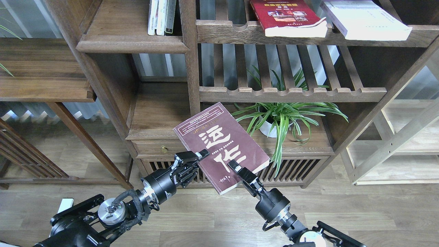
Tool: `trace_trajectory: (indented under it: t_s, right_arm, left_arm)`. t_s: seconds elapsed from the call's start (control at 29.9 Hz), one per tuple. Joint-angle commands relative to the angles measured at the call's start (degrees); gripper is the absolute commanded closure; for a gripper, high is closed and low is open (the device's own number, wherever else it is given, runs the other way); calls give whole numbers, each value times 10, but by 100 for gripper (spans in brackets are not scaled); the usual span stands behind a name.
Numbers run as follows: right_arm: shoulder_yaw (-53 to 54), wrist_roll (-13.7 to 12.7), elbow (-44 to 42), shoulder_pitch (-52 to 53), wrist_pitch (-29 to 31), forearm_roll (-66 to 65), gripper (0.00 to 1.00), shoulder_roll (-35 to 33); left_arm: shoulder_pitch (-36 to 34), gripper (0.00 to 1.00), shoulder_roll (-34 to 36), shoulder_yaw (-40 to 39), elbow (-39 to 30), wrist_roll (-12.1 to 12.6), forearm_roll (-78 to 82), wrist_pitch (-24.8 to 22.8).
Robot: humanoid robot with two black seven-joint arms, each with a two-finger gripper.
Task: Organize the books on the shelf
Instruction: 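Hand the book to the left gripper and withdraw the right gripper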
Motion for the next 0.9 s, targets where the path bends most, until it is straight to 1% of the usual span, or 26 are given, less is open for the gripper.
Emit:
trace_trajectory:
  t_s: [0.0, 0.1, 0.3, 0.37, 0.4, 0.47, 0.5, 0.57, 0.74, 0.87]
  right_arm:
    - [1, 0, -1, 0, 0, 0, 97, 0]
    - [2, 0, -1, 0, 0, 0, 97, 0]
    - [5, 0, -2, 0, 0, 1, 97, 0]
    - [5, 0, -2, 0, 0, 1, 95, 1]
    - [5, 0, -2, 0, 0, 1, 93, 0]
    - [3, 0, -3, 0, 0, 0, 81, -2]
    - [2, 0, -5, 0, 0, -1, 73, -3]
    - [1, 0, -9, 1, 0, -1, 64, -4]
    - [2, 0, -14, 4, 0, -3, 34, -17]
    - [5, 0, -22, 4, 0, -3, 22, -27]
  left_arm:
    - [4, 92, 0, 0, 0, 1, 0, 0]
    - [7, 94, 0, 0, 0, 1, 0, 0]
    - [8, 94, 0, 0, 0, 1, 1, 0]
    - [8, 95, 0, -1, -1, 0, 0, 0]
    - [8, 95, 0, -2, -1, 0, 0, 0]
    - [8, 95, 0, -2, -3, 0, 0, 0]
    - [8, 95, 0, -2, -4, 0, 0, 0]
    - [8, 95, 0, -2, -6, -1, 0, 0]
    - [13, 95, 0, -6, -9, -2, 1, 0]
    - [15, 96, 0, -6, -9, -2, 1, 0]
